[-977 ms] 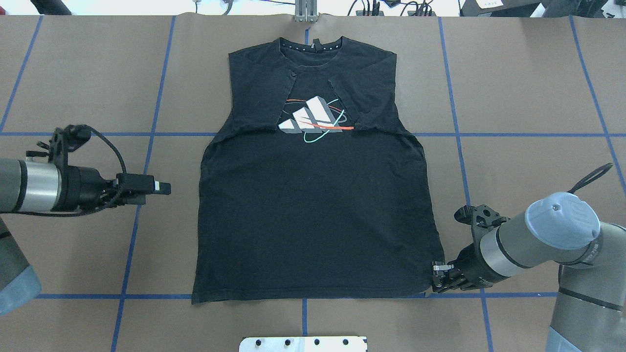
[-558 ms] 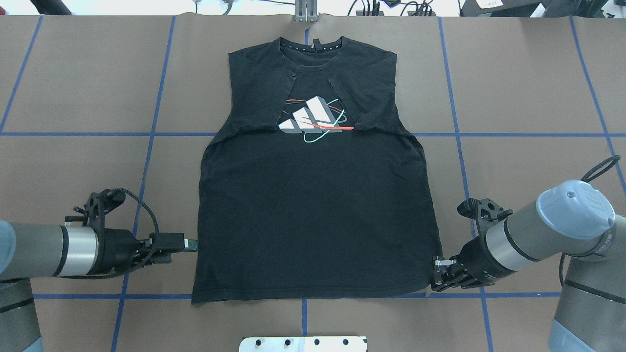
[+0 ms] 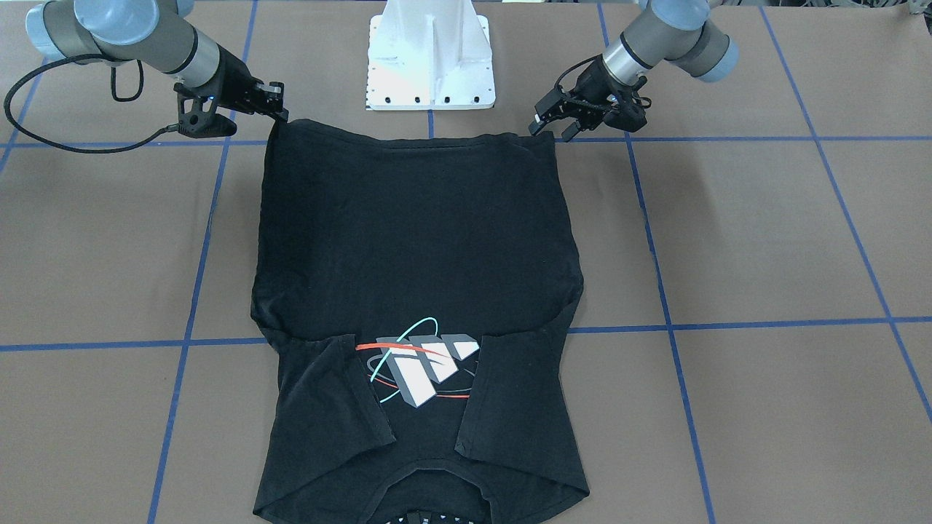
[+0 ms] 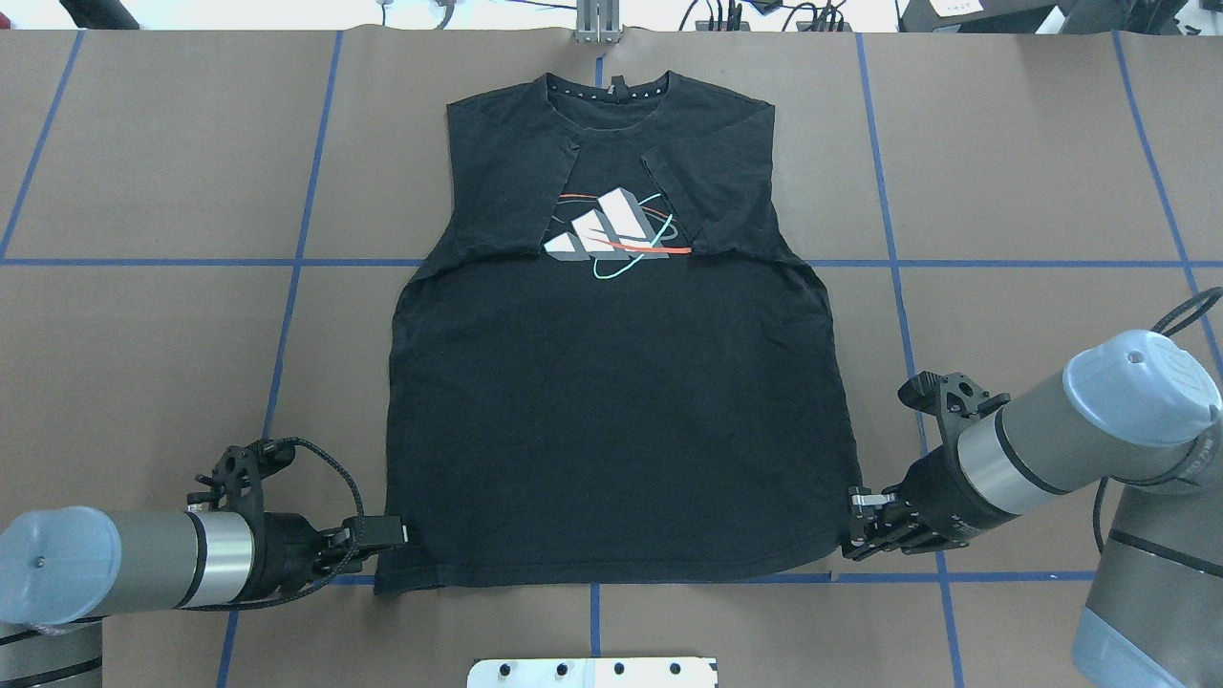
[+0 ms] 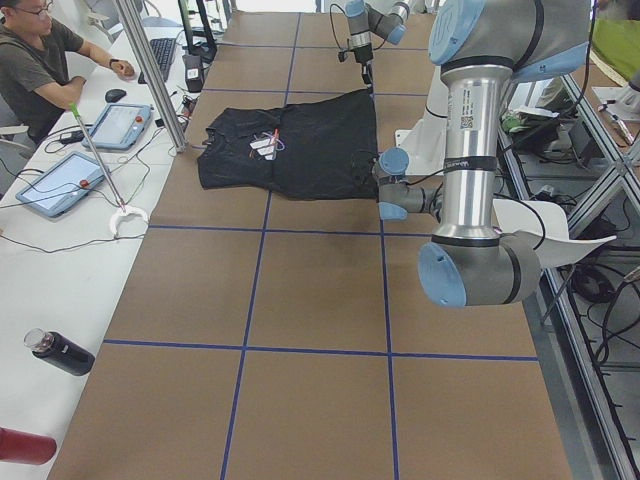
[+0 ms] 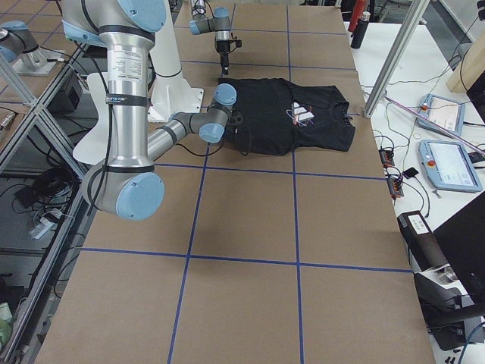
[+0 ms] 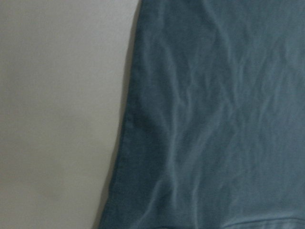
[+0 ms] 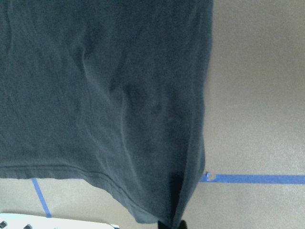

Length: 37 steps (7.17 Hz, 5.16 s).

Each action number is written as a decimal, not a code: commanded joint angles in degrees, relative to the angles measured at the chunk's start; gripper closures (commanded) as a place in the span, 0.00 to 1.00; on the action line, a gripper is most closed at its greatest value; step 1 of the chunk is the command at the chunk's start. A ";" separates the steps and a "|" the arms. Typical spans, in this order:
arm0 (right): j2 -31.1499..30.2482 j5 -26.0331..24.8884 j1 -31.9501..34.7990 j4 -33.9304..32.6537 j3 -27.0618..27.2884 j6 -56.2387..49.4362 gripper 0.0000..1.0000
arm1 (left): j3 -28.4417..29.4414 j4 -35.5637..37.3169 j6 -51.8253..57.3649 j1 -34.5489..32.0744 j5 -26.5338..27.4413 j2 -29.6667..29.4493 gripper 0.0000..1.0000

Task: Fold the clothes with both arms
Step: 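Grasp the hem corner nearest the left gripper with the left gripper, then lift the hem with both grippers and carry it toward the collar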

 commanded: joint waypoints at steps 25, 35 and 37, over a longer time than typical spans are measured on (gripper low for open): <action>1.16 4.78 3.84 0.50 0.37 -0.38 1.00 | -5.39 1.24 -0.04 1.41 -1.02 2.27 1.00; -13.45 19.64 7.51 26.52 -3.47 2.78 1.00 | -18.43 1.06 -2.59 3.52 -12.17 9.68 1.00; -5.99 21.55 13.47 26.26 -8.82 2.78 1.00 | -17.99 1.24 -2.33 -3.05 -12.45 8.18 1.00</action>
